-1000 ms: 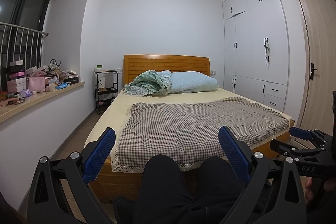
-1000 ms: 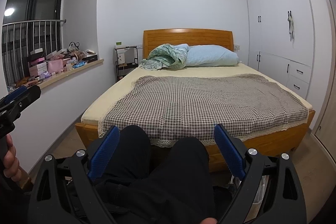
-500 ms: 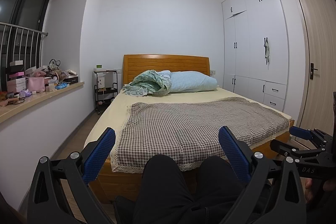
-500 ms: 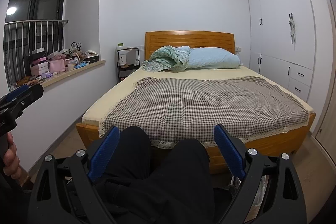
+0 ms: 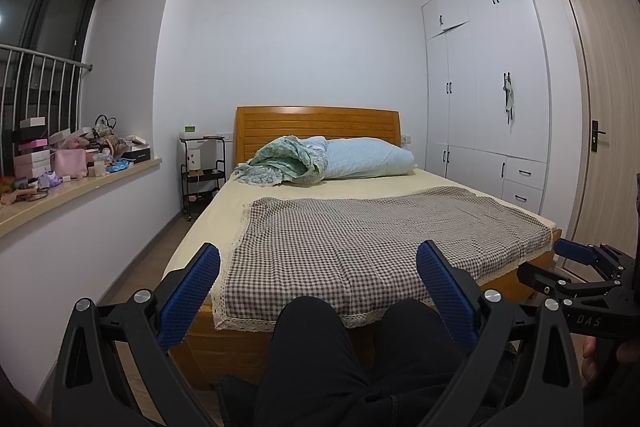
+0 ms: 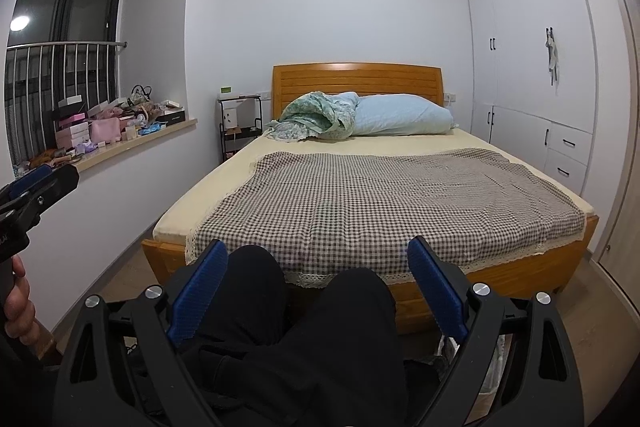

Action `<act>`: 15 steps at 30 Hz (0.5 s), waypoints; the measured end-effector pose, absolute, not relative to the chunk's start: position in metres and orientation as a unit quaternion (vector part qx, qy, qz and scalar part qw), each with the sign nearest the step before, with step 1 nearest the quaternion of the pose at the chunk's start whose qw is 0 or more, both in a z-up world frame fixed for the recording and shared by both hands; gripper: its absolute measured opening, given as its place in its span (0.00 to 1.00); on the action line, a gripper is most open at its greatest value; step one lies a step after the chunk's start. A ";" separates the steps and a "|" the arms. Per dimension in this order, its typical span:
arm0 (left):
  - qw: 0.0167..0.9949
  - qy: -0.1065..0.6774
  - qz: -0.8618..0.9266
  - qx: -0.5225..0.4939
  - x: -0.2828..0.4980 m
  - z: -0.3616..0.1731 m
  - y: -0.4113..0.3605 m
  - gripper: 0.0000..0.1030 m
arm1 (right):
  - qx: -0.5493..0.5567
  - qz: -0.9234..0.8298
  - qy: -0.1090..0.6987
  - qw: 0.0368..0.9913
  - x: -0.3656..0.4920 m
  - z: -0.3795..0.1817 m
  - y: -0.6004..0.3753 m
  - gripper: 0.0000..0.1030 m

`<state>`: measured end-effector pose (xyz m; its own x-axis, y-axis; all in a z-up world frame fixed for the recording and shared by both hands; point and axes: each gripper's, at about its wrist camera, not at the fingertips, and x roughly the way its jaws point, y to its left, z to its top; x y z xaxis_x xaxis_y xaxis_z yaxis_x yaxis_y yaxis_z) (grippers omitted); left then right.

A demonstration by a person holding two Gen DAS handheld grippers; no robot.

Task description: Collect trash

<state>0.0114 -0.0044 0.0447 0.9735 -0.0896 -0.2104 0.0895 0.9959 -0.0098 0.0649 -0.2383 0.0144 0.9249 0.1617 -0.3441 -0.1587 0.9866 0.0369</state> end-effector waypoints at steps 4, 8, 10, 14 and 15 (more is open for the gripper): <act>0.993 0.106 -0.045 0.001 0.011 0.044 -0.005 0.92 | 0.003 0.082 0.177 0.981 0.065 0.013 -0.237 0.85; 0.994 0.105 -0.043 0.001 0.010 0.045 -0.005 0.93 | 0.004 0.081 0.177 0.981 0.065 0.014 -0.238 0.85; 0.994 0.103 -0.043 0.001 0.009 0.045 -0.005 0.92 | 0.004 0.081 0.177 0.981 0.065 0.014 -0.238 0.85; 0.994 0.102 -0.044 0.004 0.007 0.044 -0.007 0.92 | 0.003 0.081 0.177 0.981 0.065 0.014 -0.237 0.85; 0.994 0.101 -0.044 0.004 0.007 0.044 -0.007 0.92 | 0.003 0.082 0.178 0.981 0.065 0.014 -0.237 0.85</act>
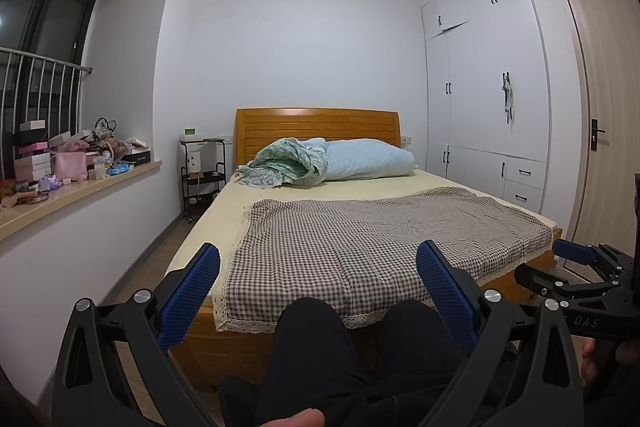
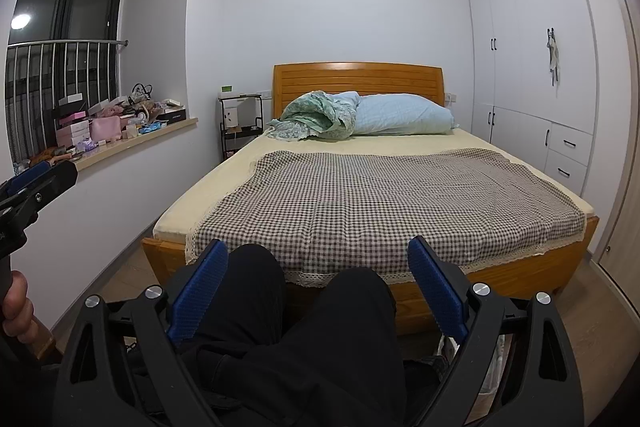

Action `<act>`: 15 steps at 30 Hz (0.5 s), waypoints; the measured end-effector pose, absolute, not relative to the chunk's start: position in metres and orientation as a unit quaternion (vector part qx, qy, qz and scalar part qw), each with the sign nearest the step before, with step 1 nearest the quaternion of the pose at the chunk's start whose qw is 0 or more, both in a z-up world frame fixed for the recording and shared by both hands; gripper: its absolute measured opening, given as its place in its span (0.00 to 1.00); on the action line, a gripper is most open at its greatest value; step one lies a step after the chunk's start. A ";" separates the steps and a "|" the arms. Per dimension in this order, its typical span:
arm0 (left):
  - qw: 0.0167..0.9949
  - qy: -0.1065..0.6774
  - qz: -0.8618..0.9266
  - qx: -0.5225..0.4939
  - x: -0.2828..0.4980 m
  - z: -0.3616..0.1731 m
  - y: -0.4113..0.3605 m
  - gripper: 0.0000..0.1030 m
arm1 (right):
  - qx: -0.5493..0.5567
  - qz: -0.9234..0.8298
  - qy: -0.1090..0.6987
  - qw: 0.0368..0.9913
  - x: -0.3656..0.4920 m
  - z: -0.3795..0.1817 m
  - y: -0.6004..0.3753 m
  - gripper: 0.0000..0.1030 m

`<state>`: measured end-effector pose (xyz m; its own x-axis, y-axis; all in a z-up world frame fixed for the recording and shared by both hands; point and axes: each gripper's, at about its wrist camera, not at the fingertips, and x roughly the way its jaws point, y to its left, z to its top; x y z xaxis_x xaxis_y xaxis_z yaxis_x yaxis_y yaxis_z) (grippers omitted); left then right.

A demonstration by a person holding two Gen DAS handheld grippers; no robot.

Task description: Collect trash

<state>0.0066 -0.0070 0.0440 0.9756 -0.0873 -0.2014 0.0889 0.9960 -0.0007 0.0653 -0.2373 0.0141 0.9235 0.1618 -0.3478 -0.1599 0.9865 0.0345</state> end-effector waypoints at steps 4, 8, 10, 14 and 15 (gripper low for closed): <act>0.994 0.102 -0.044 0.005 0.005 0.043 -0.008 0.92 | 0.002 0.082 0.178 0.981 0.066 0.014 -0.238 0.85; 0.994 0.102 -0.043 0.006 0.005 0.043 -0.009 0.92 | 0.002 0.082 0.178 0.981 0.066 0.014 -0.237 0.85; 0.994 0.103 -0.038 0.009 0.006 0.044 -0.011 0.92 | 0.002 0.083 0.177 0.981 0.066 0.014 -0.238 0.85; 0.990 0.130 -0.059 -0.008 0.021 0.041 -0.009 0.93 | -0.003 0.070 0.164 0.984 0.076 0.016 -0.240 0.85; 0.988 0.139 -0.060 -0.024 0.033 0.038 -0.003 0.93 | -0.004 0.067 0.164 0.984 0.084 0.015 -0.242 0.85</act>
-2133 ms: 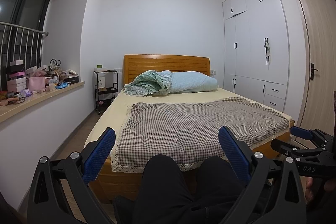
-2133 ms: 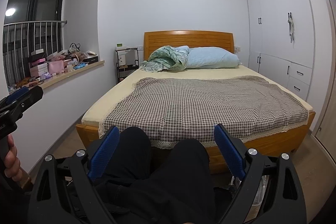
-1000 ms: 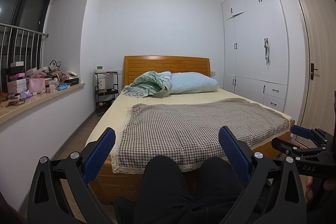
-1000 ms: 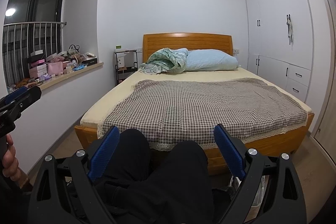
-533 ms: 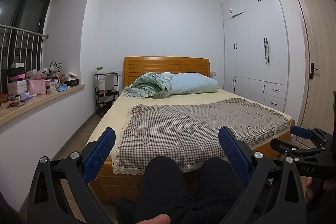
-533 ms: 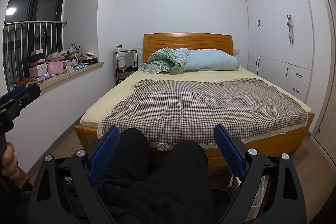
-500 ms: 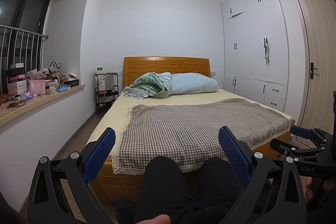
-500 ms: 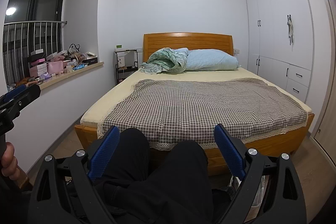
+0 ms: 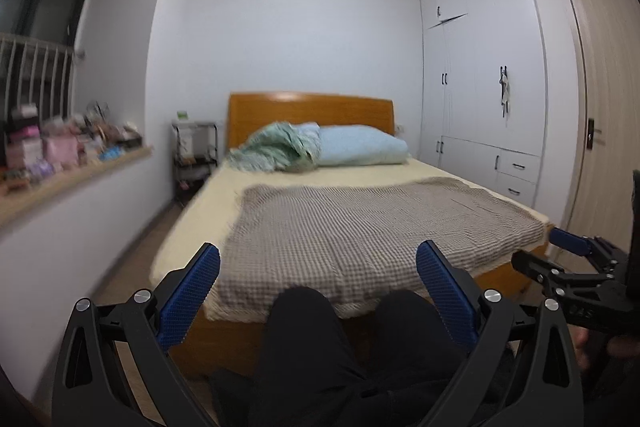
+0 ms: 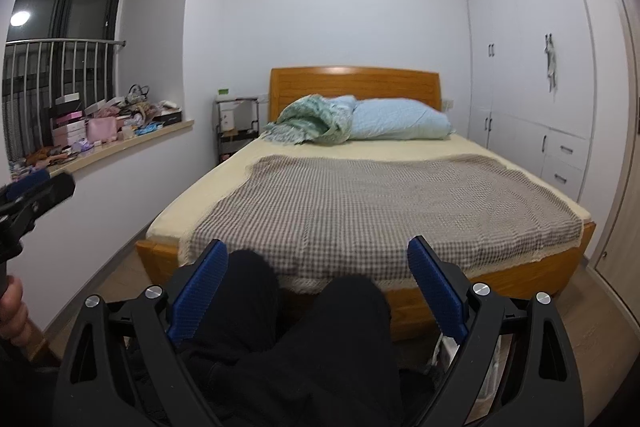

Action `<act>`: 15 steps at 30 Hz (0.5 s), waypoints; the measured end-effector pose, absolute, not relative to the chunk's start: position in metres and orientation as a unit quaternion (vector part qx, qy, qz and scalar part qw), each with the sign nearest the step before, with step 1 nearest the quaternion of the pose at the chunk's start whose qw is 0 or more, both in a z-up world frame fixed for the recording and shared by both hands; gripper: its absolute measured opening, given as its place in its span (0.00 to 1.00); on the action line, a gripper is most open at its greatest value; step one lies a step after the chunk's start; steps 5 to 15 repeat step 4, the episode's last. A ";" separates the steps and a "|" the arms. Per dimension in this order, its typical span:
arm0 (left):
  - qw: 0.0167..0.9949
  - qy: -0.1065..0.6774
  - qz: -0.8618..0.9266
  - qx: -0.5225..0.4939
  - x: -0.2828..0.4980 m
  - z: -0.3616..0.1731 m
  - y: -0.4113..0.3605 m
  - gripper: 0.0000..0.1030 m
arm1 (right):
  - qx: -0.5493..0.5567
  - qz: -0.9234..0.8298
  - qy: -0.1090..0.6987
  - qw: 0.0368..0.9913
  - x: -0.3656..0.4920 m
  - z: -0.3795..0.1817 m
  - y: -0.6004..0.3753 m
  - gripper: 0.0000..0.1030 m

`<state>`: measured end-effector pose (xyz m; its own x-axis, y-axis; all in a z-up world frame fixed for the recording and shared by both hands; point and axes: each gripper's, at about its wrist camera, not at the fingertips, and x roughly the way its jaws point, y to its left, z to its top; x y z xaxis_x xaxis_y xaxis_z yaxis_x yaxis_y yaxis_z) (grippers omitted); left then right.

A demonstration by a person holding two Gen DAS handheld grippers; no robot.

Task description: Collect trash

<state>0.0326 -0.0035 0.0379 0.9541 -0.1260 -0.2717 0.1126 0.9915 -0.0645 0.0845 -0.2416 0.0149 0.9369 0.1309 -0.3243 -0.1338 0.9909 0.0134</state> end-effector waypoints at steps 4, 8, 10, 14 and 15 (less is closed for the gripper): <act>0.986 0.159 0.007 -0.044 0.102 0.019 0.015 0.93 | 0.008 0.075 0.173 0.982 0.126 0.005 -0.250 0.85; 0.986 0.159 0.007 -0.044 0.102 0.019 0.015 0.93 | 0.008 0.075 0.173 0.982 0.126 0.005 -0.250 0.85; 0.986 0.159 0.007 -0.044 0.102 0.019 0.015 0.93 | 0.008 0.075 0.173 0.982 0.126 0.005 -0.250 0.85; 0.986 0.159 0.007 -0.044 0.102 0.019 0.015 0.93 | 0.008 0.075 0.173 0.982 0.126 0.005 -0.250 0.85; 0.986 0.159 0.007 -0.044 0.102 0.019 0.015 0.93 | 0.008 0.075 0.173 0.982 0.126 0.005 -0.250 0.85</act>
